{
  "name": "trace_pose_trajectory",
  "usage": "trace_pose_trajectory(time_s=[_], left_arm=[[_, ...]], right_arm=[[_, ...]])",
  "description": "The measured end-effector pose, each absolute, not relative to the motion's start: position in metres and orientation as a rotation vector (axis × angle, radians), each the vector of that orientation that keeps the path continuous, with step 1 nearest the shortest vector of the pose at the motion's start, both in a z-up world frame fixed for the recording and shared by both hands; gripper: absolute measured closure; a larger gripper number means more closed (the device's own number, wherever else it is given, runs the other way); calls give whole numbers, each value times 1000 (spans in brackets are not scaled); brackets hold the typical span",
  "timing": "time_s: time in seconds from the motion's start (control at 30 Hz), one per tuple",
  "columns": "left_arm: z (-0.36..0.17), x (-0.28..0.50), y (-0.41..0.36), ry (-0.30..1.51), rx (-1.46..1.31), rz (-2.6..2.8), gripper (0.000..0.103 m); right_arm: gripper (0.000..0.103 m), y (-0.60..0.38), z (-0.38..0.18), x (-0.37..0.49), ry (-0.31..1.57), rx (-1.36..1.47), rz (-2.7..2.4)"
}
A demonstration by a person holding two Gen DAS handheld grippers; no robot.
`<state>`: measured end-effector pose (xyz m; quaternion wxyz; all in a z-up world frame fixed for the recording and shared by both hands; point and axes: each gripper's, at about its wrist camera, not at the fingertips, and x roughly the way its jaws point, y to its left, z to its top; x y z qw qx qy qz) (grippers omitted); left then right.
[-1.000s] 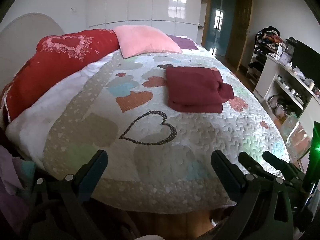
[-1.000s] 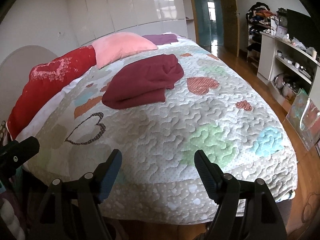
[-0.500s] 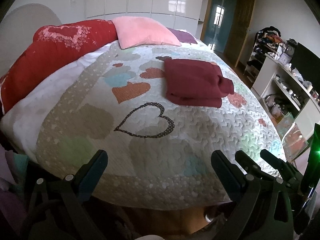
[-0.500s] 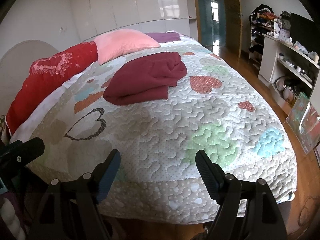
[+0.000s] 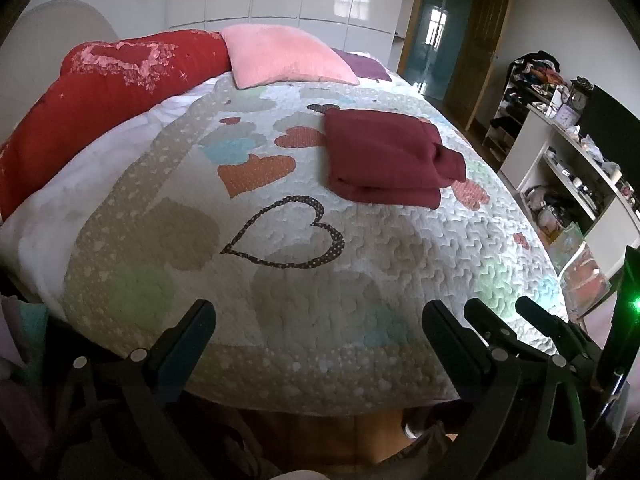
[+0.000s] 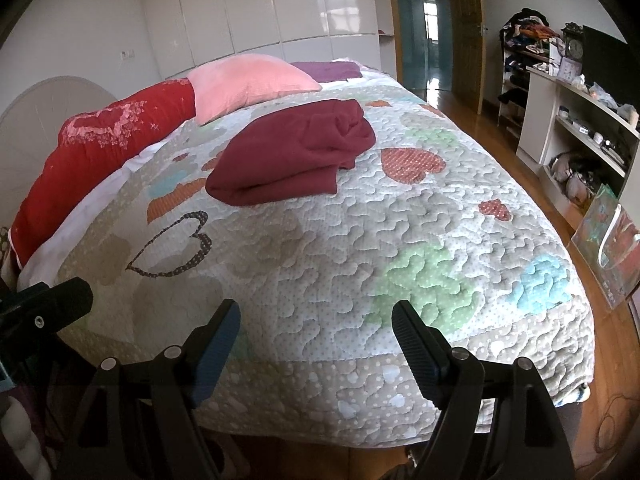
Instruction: Fold small clothes
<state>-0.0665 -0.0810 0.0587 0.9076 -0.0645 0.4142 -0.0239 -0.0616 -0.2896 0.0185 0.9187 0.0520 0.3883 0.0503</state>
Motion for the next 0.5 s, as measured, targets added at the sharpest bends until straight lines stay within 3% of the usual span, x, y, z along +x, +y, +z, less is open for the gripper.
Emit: trace_pose_trajectory(time_s=[0.5], left_arm=[[54,-68,-84,859,-137,-64,0]], right_arm=[[20,-290,15,-61,804,103,102]])
